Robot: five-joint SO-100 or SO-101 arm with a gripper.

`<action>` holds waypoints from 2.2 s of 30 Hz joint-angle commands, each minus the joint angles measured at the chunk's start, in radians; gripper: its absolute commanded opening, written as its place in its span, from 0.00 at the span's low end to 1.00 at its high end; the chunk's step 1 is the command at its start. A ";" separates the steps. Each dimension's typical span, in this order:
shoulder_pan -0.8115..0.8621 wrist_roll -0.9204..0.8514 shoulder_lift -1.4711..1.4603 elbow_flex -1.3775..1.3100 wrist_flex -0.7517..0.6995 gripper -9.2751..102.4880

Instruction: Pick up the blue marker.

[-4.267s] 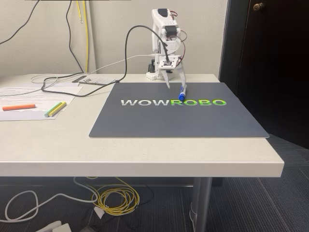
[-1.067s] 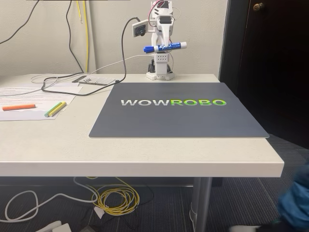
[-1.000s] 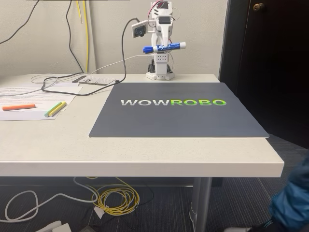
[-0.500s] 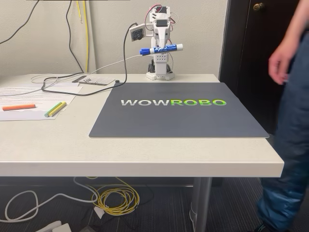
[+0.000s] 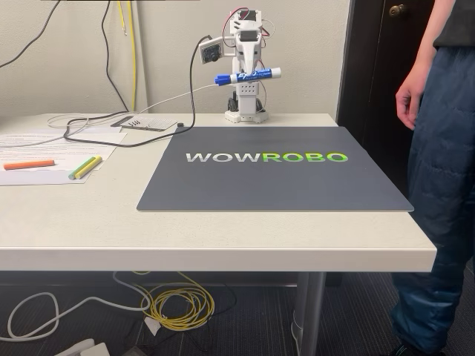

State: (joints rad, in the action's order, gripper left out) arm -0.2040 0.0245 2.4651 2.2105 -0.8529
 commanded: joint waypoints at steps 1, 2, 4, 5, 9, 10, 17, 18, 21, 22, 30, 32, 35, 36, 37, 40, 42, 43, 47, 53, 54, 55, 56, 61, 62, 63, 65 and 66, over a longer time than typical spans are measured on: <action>0.003 -0.002 0.028 -0.003 0.018 0.16; 0.003 -0.003 0.029 -0.003 0.018 0.16; 0.003 -0.003 0.031 0.000 0.018 0.17; 0.003 -0.003 0.035 0.003 0.018 0.18; 0.003 -0.008 0.051 0.020 0.021 0.19; 0.003 -0.009 0.054 0.021 0.021 0.19; 0.003 -0.009 0.061 0.035 0.028 0.19; 0.003 -0.009 0.063 0.040 0.032 0.19; 0.003 -0.011 0.067 0.052 0.043 0.19; 0.002 -0.012 0.067 0.055 0.046 0.19; -0.026 -0.069 0.049 0.081 0.080 0.19; -0.037 -0.083 0.037 0.078 0.080 0.19; -0.051 -0.092 0.015 0.072 0.081 0.19; -0.052 -0.092 0.012 0.072 0.084 0.19; -0.055 -0.094 0.009 0.072 0.086 0.19; -0.058 -0.098 0.005 0.071 0.087 0.19; -0.058 -0.103 0.003 0.071 0.086 0.19; -0.058 -0.106 0.002 0.071 0.086 0.19; -0.060 -0.115 -0.003 0.074 0.084 0.19; -0.066 -0.164 -0.018 0.072 0.084 0.19; -0.067 -0.175 -0.021 0.072 0.084 0.19; -0.071 -0.181 -0.025 0.072 0.084 0.19; -0.072 -0.184 -0.026 0.072 0.084 0.19; -0.075 -0.186 -0.028 0.074 0.083 0.19; -0.077 -0.186 -0.028 0.074 0.083 0.19; -0.077 -0.186 -0.028 0.074 0.084 0.19; -0.078 -0.186 -0.028 0.075 0.084 0.19; -0.078 -0.186 -0.028 0.075 0.084 0.19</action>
State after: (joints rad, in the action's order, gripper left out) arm -0.2730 -0.1519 2.4375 2.2979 -0.7793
